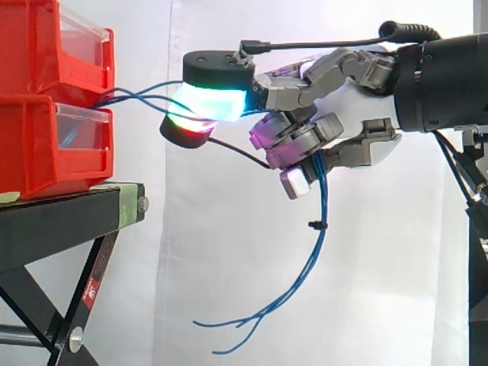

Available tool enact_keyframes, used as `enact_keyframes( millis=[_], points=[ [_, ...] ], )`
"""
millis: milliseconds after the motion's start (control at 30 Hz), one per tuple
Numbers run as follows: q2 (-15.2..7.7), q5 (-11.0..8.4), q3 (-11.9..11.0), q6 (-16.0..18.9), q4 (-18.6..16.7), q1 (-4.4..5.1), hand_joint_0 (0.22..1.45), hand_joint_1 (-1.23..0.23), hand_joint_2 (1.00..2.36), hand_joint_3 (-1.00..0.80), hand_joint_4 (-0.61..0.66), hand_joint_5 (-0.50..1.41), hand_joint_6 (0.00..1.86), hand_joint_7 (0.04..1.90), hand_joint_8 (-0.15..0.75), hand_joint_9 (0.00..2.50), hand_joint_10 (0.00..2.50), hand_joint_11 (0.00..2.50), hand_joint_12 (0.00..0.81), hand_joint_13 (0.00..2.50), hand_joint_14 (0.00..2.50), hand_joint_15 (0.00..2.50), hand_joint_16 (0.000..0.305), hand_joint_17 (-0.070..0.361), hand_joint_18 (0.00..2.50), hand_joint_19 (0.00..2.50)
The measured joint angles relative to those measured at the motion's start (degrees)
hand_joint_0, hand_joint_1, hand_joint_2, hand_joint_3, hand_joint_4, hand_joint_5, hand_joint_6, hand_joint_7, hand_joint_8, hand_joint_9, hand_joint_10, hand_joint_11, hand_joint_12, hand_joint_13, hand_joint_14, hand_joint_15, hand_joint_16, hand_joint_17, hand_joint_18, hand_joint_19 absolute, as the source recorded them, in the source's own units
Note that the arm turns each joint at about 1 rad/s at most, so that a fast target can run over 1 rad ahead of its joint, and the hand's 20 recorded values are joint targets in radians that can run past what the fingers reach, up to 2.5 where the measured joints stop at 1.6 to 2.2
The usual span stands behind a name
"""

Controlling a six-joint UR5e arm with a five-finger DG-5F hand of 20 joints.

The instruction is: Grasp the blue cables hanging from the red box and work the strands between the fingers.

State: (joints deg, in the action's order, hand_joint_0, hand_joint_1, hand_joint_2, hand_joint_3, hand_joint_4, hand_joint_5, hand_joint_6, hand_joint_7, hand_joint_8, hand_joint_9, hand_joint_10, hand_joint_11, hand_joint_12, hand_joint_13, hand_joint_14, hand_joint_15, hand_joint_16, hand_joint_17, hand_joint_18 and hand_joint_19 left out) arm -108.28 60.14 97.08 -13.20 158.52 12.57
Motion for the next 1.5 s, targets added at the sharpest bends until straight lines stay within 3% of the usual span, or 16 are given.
enact_keyframes(
  millis=[33,233,433,467,500,533,667,733,833,933,1000,1100,1133,1300,1400,1500],
  points=[
    [0.0,-0.01,0.0,0.0,0.01,0.0,1.11,-0.85,1.01,-0.12,-0.22,-0.02,1.48,1.34,0.43,0.95,2.5,2.5,0.546,1.37,2.5,1.51,0.073,0.164,1.59,0.4],
    [-0.02,-0.04,0.02,0.01,0.1,0.0,1.14,-0.86,1.19,-0.39,-0.16,-0.02,1.42,1.44,0.43,0.95,2.5,2.5,0.546,1.37,2.5,1.51,0.073,0.164,1.59,0.4],
    [-0.01,-0.03,0.02,0.02,0.14,0.0,1.29,-0.83,1.11,-0.48,-0.14,0.0,1.31,1.5,0.43,0.95,2.5,2.5,0.546,1.37,2.5,1.51,0.073,0.164,1.59,0.4],
    [-0.01,-0.03,0.01,0.04,0.18,0.0,1.33,-0.75,1.0,-0.36,-0.06,0.1,1.22,1.28,0.43,0.95,2.5,2.5,0.546,1.37,2.5,1.51,0.073,0.164,1.59,0.4],
    [-0.01,-0.02,0.02,0.05,0.29,0.0,1.3,-0.7,1.01,-0.39,-0.03,0.37,0.67,1.32,0.43,0.95,2.5,2.5,0.546,1.37,2.5,1.51,0.073,0.164,1.59,0.4],
    [-0.01,-0.02,0.02,0.07,0.41,0.0,1.29,-0.68,1.01,-0.44,0.02,0.37,0.69,1.22,0.43,0.95,2.5,2.5,0.546,1.37,2.5,1.51,0.073,0.164,1.59,0.4],
    [0.0,0.01,0.02,0.15,1.08,-0.01,1.23,-0.67,1.01,-0.43,0.09,0.55,0.09,1.46,0.43,0.95,2.5,2.5,0.546,1.37,2.5,1.51,0.073,0.164,1.59,0.4],
    [0.0,0.05,0.02,0.18,1.24,-0.01,1.19,-0.67,1.01,-0.36,0.09,0.56,0.0,1.47,0.43,0.95,2.5,2.5,0.546,1.37,2.5,1.51,0.073,0.164,1.59,0.4],
    [0.0,0.06,0.02,0.32,1.32,-0.01,1.02,-0.69,1.0,-0.09,0.18,0.53,0.01,1.37,0.43,0.95,2.5,2.5,0.546,1.37,2.5,1.51,0.073,0.164,1.59,0.4],
    [0.0,0.07,0.01,0.51,1.33,-0.01,0.87,-0.71,1.13,-0.16,0.2,0.51,0.01,1.4,0.43,0.95,2.5,2.5,0.546,1.37,2.5,1.51,0.073,0.164,1.59,0.4],
    [0.0,0.1,0.01,0.58,1.26,0.0,0.9,-0.74,1.03,-0.15,0.17,0.45,0.09,1.42,0.43,0.95,2.5,2.5,0.546,1.37,2.5,1.51,0.073,0.164,1.59,0.4],
    [0.0,0.13,-0.01,0.61,1.27,0.0,0.99,-0.78,1.01,-0.17,0.11,0.23,0.52,1.26,0.43,0.95,2.5,2.5,0.546,1.37,2.5,1.51,0.073,0.164,1.59,0.4],
    [0.0,0.14,-0.01,0.63,1.26,-0.01,1.02,-0.79,1.01,-0.18,0.08,0.13,0.79,1.18,0.43,0.95,2.5,2.5,0.546,1.37,2.5,1.51,0.073,0.164,1.59,0.4],
    [0.0,0.23,-0.03,0.97,1.31,-0.01,1.07,-0.79,1.02,-0.24,0.07,0.07,0.94,1.1,0.43,0.95,2.5,2.5,0.546,1.37,2.5,1.51,0.073,0.164,1.59,0.4],
    [0.0,0.45,-0.03,1.84,1.47,-0.01,0.96,-0.83,1.02,-0.4,0.06,0.03,1.01,1.18,0.43,0.95,2.5,2.5,0.546,1.37,2.5,1.51,0.073,0.164,1.59,0.4],
    [0.1,0.9,-0.04,3.31,1.86,0.02,0.97,-0.84,1.02,-0.53,0.04,-0.02,1.27,1.1,0.43,0.95,2.5,2.5,0.546,1.37,2.5,1.51,0.073,0.164,1.59,0.4]
  ],
)
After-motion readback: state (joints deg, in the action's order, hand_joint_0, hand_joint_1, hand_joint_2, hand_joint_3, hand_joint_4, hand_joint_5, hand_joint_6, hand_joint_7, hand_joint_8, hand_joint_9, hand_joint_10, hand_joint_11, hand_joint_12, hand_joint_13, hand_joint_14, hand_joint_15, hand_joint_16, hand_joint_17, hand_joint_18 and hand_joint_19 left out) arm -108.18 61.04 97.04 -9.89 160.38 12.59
